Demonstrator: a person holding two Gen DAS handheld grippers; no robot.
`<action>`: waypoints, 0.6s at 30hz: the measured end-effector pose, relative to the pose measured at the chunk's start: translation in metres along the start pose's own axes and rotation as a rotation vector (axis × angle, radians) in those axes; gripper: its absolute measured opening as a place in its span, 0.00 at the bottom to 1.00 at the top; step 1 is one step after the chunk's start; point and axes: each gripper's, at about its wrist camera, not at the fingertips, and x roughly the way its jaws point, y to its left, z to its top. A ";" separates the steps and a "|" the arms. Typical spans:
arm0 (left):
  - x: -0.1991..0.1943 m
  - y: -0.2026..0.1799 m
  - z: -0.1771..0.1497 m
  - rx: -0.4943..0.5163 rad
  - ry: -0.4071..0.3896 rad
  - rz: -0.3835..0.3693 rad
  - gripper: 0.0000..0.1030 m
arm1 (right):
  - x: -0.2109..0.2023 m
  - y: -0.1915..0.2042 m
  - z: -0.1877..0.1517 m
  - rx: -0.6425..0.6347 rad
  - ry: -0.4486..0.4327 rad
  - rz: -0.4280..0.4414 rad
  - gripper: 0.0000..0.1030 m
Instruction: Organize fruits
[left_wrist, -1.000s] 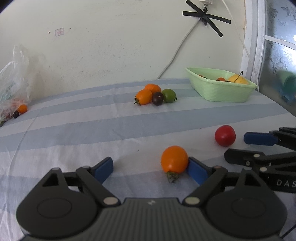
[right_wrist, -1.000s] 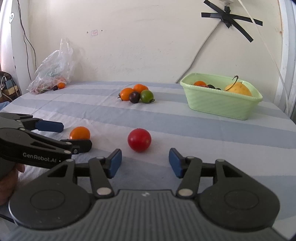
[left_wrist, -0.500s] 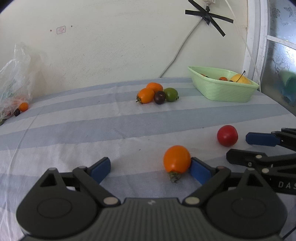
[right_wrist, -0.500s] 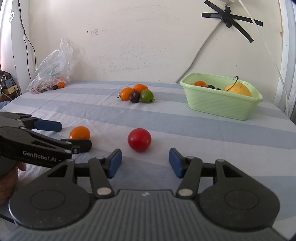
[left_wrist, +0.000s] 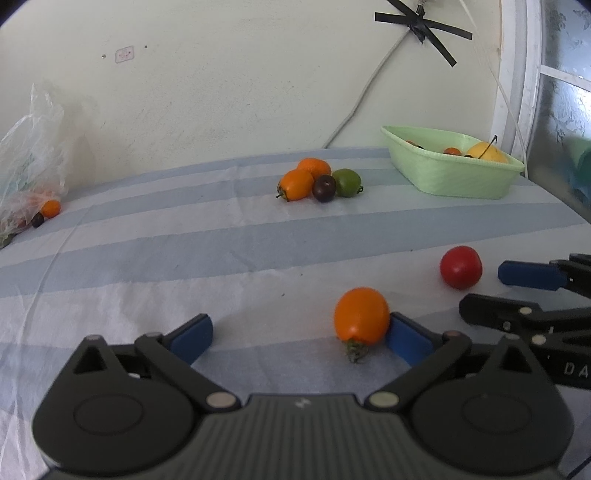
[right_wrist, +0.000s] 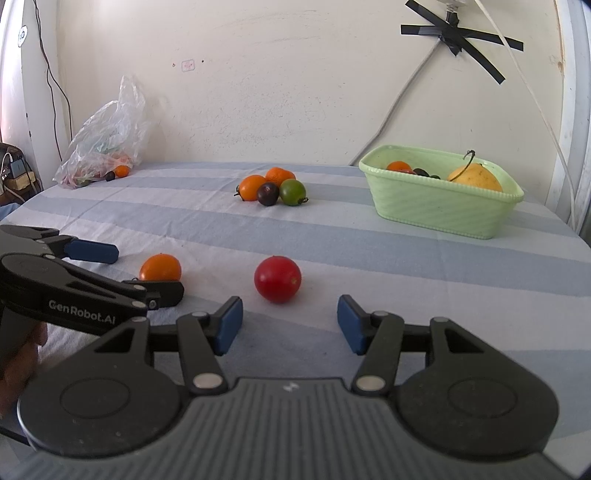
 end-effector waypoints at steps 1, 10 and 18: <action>0.000 0.000 0.000 0.002 0.001 0.000 1.00 | 0.000 0.000 0.000 0.000 0.000 0.000 0.58; -0.010 0.010 -0.006 -0.015 -0.014 -0.037 1.00 | 0.000 -0.001 -0.001 0.000 -0.001 0.004 0.58; -0.033 0.012 -0.004 -0.015 -0.077 -0.121 0.91 | -0.004 -0.006 0.000 0.030 -0.024 0.007 0.58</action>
